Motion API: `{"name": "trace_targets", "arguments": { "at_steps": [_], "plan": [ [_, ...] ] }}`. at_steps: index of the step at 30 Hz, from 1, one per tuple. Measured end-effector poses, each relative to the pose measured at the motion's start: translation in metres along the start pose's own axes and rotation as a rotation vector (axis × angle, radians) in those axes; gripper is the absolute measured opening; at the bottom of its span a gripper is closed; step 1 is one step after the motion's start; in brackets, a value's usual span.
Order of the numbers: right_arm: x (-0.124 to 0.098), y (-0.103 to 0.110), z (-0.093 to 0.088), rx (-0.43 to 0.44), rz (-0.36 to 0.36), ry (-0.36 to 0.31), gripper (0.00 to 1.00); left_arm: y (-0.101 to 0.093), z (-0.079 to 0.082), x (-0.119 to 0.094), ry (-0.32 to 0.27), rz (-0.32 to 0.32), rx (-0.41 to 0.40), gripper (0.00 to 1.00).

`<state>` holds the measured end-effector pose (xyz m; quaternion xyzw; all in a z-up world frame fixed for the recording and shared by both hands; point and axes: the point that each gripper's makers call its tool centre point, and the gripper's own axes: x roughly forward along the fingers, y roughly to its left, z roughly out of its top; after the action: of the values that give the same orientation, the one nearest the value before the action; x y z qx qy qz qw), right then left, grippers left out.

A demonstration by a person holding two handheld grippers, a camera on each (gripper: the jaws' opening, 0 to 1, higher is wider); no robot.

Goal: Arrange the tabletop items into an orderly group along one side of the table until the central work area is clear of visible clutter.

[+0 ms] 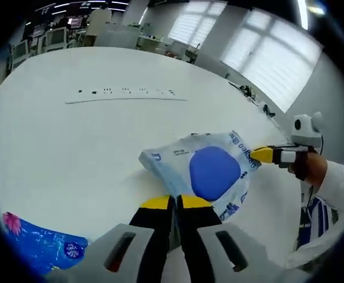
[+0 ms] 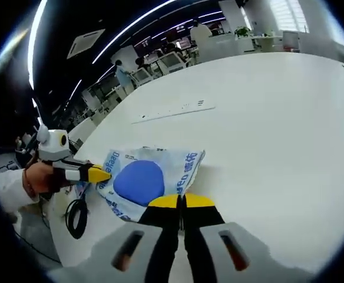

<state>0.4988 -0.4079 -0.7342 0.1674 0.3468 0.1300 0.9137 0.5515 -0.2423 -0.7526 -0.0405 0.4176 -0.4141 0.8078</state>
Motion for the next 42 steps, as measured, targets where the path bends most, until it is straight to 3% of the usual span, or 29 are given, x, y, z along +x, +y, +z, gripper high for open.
{"name": "trace_targets", "arguments": {
  "at_steps": [11,29,42],
  "plan": [
    [0.000,-0.007,-0.001,-0.003,-0.016,0.000,0.01,-0.002,-0.002,-0.002,0.006,-0.012,-0.001,0.12],
    [-0.014,-0.011,0.012,-0.025,-0.053,-0.049,0.02,-0.009,0.007,-0.016,-0.019,-0.018,0.016,0.19],
    [-0.027,0.001,0.025,-0.038,-0.053,-0.088,0.05,-0.012,0.013,-0.033,-0.046,-0.011,0.023,0.23]
  ]
}}
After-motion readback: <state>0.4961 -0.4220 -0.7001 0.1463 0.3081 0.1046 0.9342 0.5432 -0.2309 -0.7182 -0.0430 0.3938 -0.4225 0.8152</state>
